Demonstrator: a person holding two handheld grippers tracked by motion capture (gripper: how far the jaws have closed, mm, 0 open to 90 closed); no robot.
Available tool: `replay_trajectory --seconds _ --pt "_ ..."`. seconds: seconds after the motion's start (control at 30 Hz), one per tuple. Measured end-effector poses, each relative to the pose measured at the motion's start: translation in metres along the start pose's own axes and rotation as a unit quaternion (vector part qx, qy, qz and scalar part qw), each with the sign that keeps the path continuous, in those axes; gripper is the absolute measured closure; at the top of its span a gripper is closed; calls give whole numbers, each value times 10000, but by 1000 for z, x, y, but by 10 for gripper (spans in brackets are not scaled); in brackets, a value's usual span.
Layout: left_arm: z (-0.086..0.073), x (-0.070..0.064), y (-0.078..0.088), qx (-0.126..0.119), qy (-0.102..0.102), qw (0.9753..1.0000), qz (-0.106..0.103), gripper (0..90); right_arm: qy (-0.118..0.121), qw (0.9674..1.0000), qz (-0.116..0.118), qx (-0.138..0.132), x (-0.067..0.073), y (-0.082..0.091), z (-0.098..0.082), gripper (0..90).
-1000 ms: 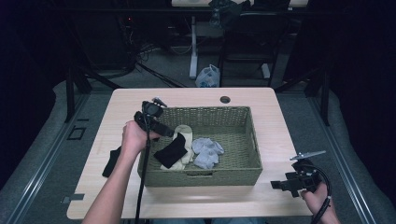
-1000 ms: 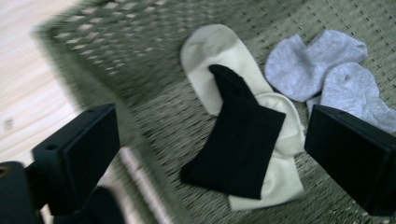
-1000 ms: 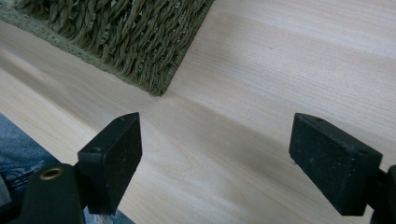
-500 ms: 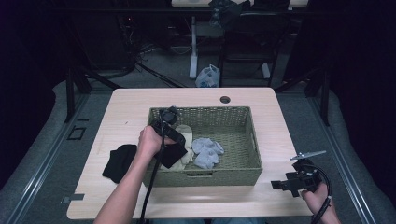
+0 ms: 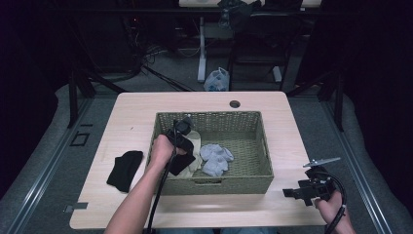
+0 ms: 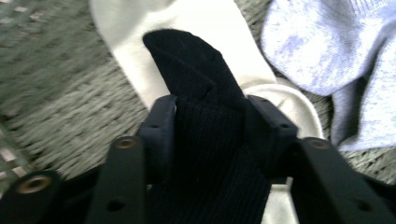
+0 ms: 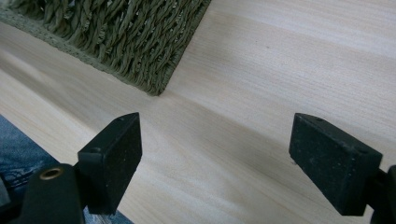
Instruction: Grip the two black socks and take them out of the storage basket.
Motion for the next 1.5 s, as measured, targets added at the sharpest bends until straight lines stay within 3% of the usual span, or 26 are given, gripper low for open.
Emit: replay_trajectory --seconds 0.1,0.2,0.7,1.1,1.5 --pt "-1 -2 1 -1 -70 10000 -36 738 19 10000 9 19 0 0 0 170" --pt "-2 -4 7 -90 -131 9999 8 773 32 10000 14 3 -1 0 0 170" --pt "-18 -3 66 -608 -345 9974 148 777 15 10000 -5 19 0 0 0 169" --pt "-22 -5 105 -843 -478 9951 173 776 36 10000 0 0 0 0 1 169" --pt "-23 -1 140 -1123 -451 9922 283 776 -10 10000 -4 3 0 0 0 168"
Point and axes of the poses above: each handheld gripper's, and its own axes: y roughly backward along the jaws, z roughly out of its top, x roughly to its left, the point moved 7 cm from there along -y, roughly forward along the jaws, and after that the axes turned 13 degrees about x, right-handed, at the moved point
